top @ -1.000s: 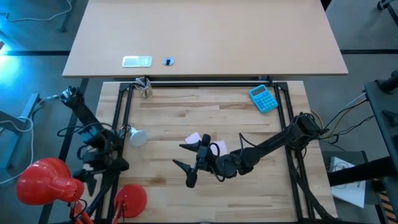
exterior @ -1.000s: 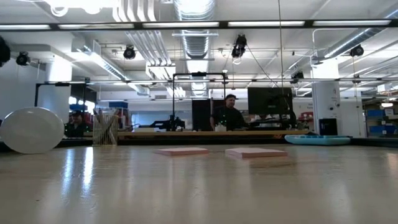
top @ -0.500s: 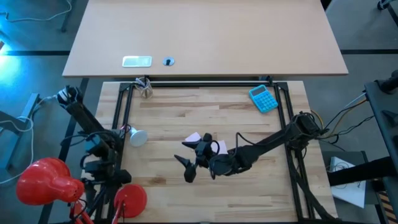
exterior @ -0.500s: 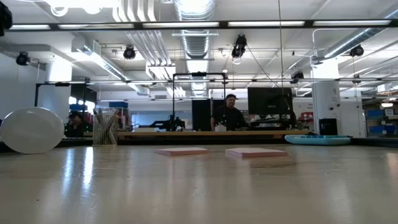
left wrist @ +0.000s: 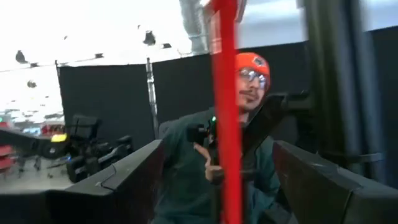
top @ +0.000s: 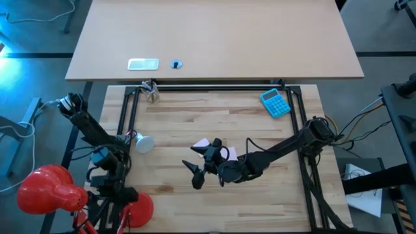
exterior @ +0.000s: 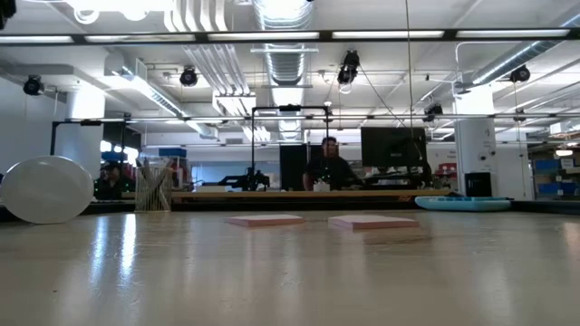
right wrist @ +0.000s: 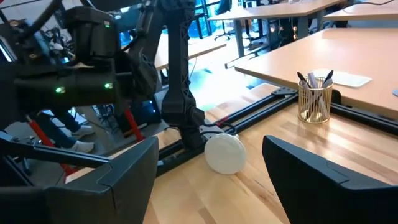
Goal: Screw lightbulb
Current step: Move the red lamp to the center of the table
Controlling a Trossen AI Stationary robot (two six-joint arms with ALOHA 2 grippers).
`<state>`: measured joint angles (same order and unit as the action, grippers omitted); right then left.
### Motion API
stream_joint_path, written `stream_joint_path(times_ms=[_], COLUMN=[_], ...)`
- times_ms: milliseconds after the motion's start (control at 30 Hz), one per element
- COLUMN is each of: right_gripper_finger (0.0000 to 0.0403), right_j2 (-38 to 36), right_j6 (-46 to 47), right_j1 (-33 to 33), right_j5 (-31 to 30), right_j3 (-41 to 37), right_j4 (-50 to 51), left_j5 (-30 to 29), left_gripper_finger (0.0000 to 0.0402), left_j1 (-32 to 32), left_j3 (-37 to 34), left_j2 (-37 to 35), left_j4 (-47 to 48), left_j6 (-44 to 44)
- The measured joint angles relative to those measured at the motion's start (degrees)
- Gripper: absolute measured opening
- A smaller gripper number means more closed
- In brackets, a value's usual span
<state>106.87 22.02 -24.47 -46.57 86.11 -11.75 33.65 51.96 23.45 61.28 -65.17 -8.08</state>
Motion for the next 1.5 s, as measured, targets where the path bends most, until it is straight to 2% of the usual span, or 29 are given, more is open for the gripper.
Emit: stream_joint_path(times_ms=[367,733,1200,1500], right_gripper_finger=[0.0284,0.0290,0.0270,0.0270], right_j2=[0.0,0.1,0.1,0.1], right_j6=[1.0,4.9,4.5,4.5], right_j1=[-0.2,-0.4,-1.4,-1.1], right_j5=[0.0,0.1,0.1,0.0], right_j3=[0.0,0.0,0.0,0.0], right_j4=[1.9,5.6,5.6,5.6], left_j5=[1.9,2.9,1.4,1.1], left_gripper_finger=[0.0304,0.0304,0.0304,0.0304], left_j1=[1.1,2.4,2.9,3.4], left_j3=[5.1,8.8,8.8,8.8], left_j2=[6.7,12.6,13.7,15.2], left_j4=[-0.7,-5.7,-8.0,-12.8], left_j6=[-0.1,-2.2,-3.0,-6.2])
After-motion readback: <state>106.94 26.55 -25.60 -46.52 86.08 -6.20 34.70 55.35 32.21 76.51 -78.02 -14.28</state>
